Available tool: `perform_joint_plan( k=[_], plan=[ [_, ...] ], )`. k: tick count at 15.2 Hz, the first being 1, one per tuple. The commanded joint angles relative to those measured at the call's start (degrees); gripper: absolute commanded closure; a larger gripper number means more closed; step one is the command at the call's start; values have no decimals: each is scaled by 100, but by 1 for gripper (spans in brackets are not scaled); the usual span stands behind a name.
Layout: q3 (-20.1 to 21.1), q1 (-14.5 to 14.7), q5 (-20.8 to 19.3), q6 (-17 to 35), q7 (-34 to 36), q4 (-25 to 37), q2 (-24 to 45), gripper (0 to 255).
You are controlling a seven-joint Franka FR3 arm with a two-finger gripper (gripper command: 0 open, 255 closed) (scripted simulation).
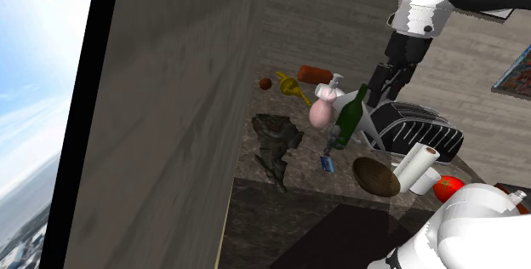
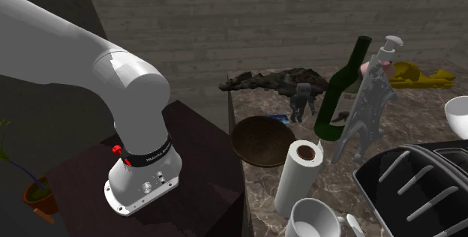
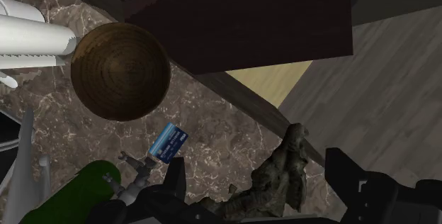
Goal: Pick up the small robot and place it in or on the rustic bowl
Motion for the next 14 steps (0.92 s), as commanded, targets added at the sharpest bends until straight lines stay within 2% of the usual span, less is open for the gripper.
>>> perform_joint_plan(
  k=[1,7,14],
  plan=[
    [0,0,0,0,0,0,0,0],
    [-573,-143,-288,1045,-525,-568,358,0],
    [-1258,-279,-492,2306,-1145,-875,1177,0]
  ],
)
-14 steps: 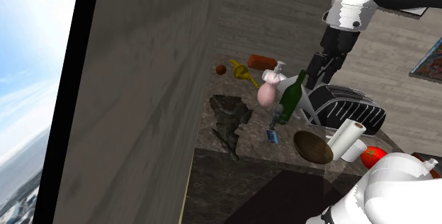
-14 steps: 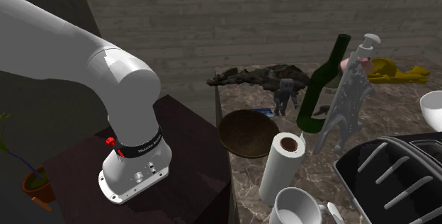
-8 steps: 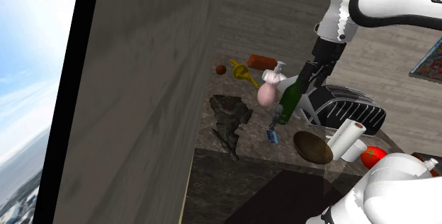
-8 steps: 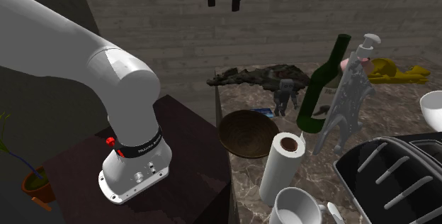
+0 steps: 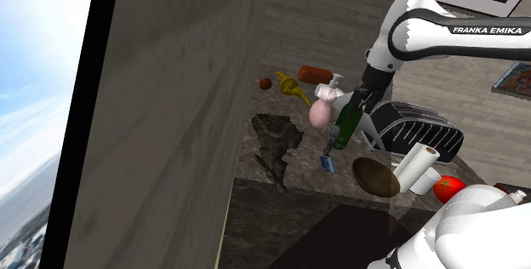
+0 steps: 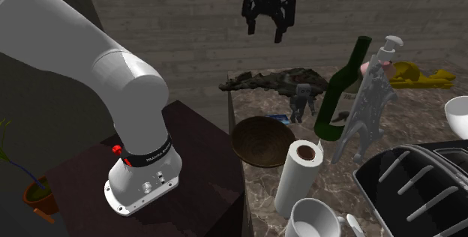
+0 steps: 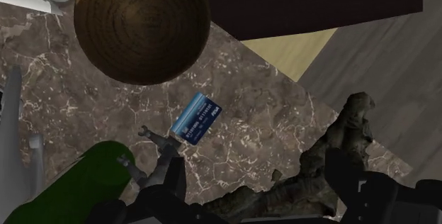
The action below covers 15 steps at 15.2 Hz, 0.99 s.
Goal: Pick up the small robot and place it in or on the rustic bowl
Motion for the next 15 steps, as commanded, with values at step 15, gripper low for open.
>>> perform_joint_plan(
  k=[15],
  plan=[
    [-1341,-17,824,2458,-1843,591,2949,0]
  ],
)
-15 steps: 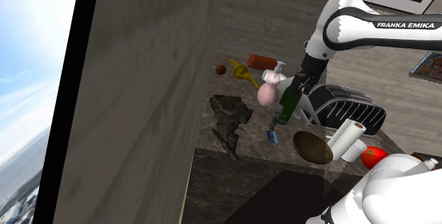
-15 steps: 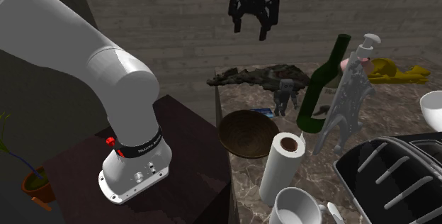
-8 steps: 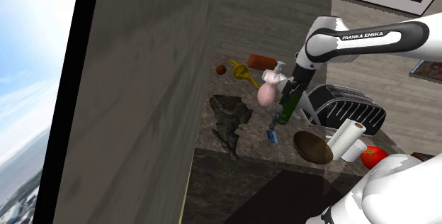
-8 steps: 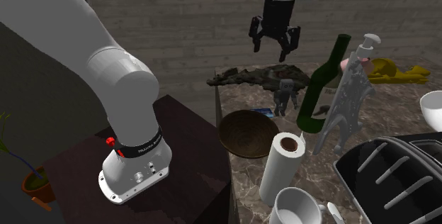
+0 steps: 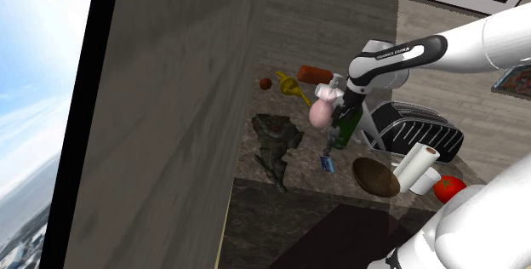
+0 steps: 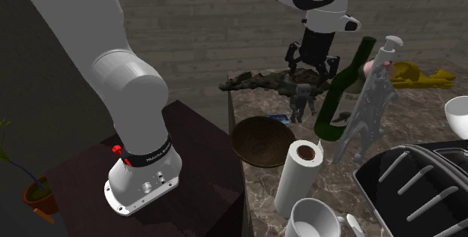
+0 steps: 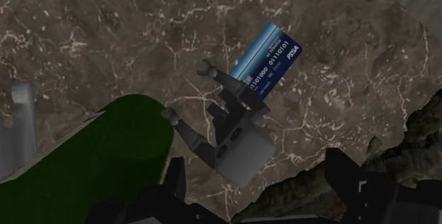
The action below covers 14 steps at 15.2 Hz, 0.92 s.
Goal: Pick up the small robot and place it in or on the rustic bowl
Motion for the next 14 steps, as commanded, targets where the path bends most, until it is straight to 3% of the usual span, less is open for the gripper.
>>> perform_joint_plan(
  k=[1,7,14],
  plan=[
    [-32,2,114,165,-109,1,197,0],
    [-43,9,319,682,-259,-214,535,0],
    [-42,8,319,682,-259,-214,535,0]
  ],
)
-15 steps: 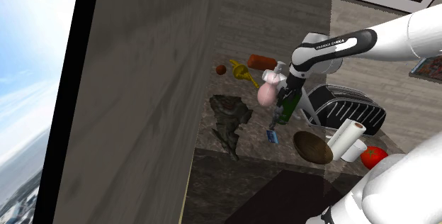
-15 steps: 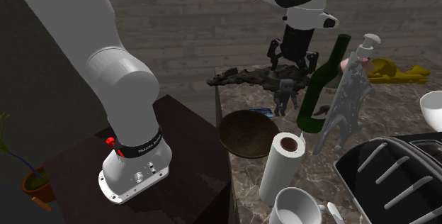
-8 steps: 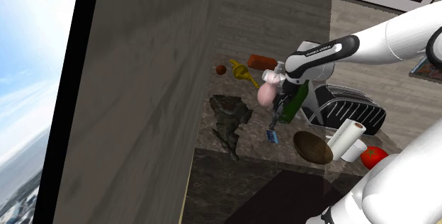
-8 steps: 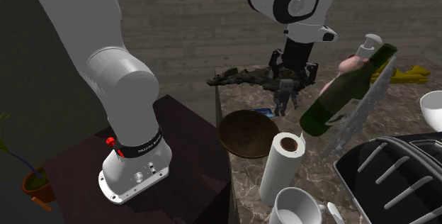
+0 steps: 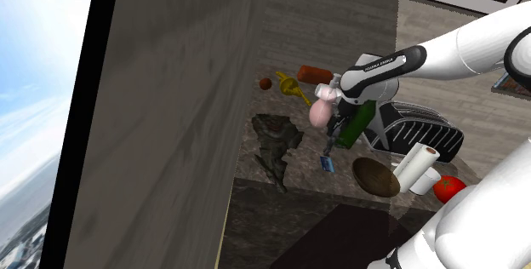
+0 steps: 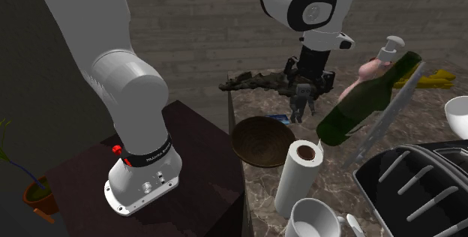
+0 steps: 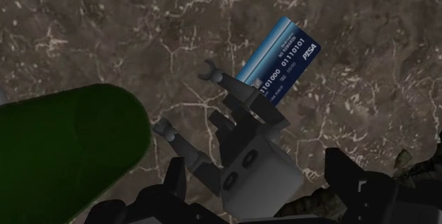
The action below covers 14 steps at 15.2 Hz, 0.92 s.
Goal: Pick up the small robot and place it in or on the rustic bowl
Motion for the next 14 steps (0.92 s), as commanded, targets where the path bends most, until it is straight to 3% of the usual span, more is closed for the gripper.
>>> perform_joint_plan(
  k=[1,2,11,14],
  plan=[
    [0,0,0,0,0,0,0,0],
    [0,0,0,0,0,0,0,255],
    [0,0,0,1,0,-1,0,255],
    [3,1,-107,-232,82,82,-170,255]
  ],
)
